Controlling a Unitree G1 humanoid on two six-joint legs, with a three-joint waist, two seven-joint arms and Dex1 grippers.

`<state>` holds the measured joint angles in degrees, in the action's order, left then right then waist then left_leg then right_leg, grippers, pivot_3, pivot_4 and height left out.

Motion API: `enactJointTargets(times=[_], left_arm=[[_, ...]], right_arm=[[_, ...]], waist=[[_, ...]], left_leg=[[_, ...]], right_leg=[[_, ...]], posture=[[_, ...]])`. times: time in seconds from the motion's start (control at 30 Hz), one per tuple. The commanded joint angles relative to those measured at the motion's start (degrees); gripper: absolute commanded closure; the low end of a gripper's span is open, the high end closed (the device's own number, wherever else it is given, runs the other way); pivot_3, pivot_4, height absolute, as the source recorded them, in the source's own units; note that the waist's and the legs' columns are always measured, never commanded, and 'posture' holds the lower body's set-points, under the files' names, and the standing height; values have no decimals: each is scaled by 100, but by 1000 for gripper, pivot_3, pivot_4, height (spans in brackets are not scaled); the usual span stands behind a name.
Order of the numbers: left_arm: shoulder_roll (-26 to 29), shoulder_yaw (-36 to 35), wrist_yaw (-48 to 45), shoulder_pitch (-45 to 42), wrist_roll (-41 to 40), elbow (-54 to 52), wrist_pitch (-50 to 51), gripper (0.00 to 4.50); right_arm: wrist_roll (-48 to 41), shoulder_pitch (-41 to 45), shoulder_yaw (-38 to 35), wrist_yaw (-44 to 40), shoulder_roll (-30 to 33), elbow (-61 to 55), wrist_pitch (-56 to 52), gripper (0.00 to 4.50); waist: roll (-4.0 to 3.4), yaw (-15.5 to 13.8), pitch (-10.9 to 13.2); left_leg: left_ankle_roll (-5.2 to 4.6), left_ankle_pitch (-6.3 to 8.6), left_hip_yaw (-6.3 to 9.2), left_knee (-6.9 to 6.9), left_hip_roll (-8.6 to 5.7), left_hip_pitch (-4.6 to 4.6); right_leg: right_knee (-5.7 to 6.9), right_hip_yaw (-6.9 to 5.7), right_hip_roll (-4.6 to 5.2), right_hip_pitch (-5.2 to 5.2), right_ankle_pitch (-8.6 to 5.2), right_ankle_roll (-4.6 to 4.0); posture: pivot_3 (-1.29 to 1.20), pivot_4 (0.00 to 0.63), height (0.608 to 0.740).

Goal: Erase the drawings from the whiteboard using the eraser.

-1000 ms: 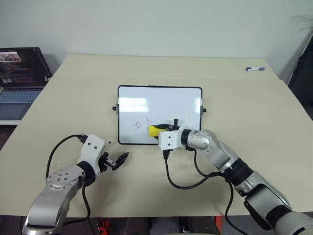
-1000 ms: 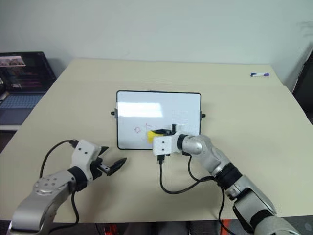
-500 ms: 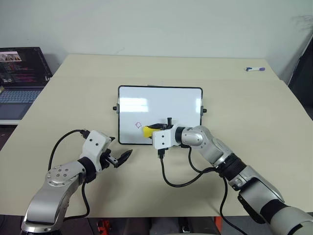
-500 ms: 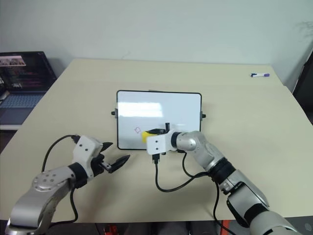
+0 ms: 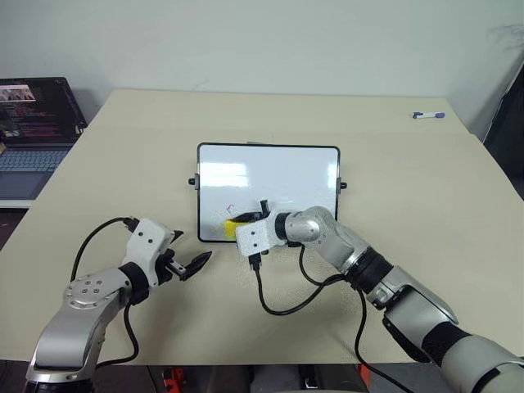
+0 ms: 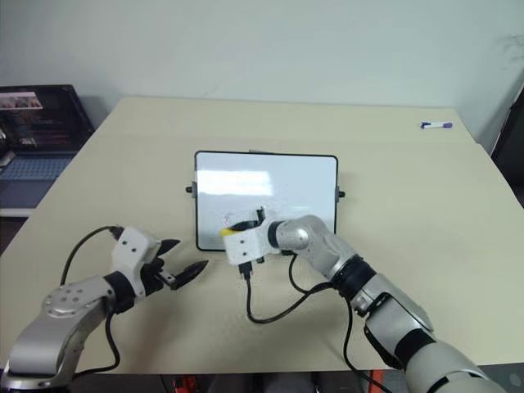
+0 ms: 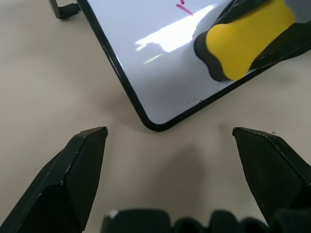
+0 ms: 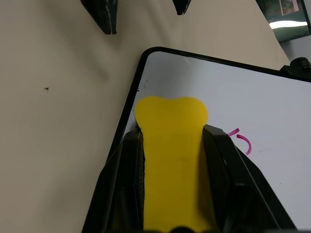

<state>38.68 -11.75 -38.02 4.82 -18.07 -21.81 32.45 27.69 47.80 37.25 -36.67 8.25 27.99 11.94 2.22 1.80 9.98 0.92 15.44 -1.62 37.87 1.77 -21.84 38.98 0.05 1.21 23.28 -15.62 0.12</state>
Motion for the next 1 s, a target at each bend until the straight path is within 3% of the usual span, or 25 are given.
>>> enactJointTargets(times=[0.03, 0.17, 0.5, 0.6, 0.7, 0.9, 1.0], left_arm=[[88, -89, -90, -54, -28, -9, -168, 0], [101, -34, -167, -88, -1, 56, -241, 0], [100, 100, -284, -191, 32, 115, -333, 0], [108, 141, -334, -247, 36, 120, -361, 0], [141, 228, -423, -289, 29, 67, -383, 0], [332, 697, -734, -611, 28, -146, -246, 0], [415, 1053, -931, -892, 13, -247, -172, 0]], right_arm=[[153, 299, -405, 797, -112, 290, -153, 3199], [139, 498, -470, 1046, -192, 599, -132, 3199], [-336, -192, -404, -583, 13, -94, -974, 3200], [-504, -272, -784, -257, 62, -475, -922, 3200], [-940, -490, -1228, -187, 114, -1213, -983, 3200], [-3140, -1907, -2553, -893, 394, -4195, -2843, 3200], [-3660, -2791, -3274, -537, 644, -5493, -3774, 3200]], waist=[[-2, 0, 1], [-1, -12, 1], [-2, -15, 1], [-3, -26, 2], [-5, -51, 3], [-6, -58, 3], [-13, -84, 8]], left_leg=[[0, -1, 0, 0, 1, 1], [5, -8, 7, 4, 3, 0], [6, -6, 21, -2, 2, -3], [6, -7, 33, 2, 1, -3], [6, -7, 42, 4, 0, -10], [11, -3, 73, -2, -1, -69], [12, -3, 87, -2, -3, -88]], right_leg=[[0, -1, 0, 0, -2, -4], [2, -12, 0, 0, 0, -12], [0, -31, 7, -7, 0, -12], [-1, -43, 8, -12, -1, -13], [-1, -51, 8, -10, -3, -17], [-17, -77, 7, 18, -7, -16], [-24, -87, 5, 26, -8, -13]], posture=[[0, 150, 740], [0, 150, 740], [0, 150, 740], [0, 150, 740], [0, 150, 740], [0, 150, 740], [0, 150, 740]])
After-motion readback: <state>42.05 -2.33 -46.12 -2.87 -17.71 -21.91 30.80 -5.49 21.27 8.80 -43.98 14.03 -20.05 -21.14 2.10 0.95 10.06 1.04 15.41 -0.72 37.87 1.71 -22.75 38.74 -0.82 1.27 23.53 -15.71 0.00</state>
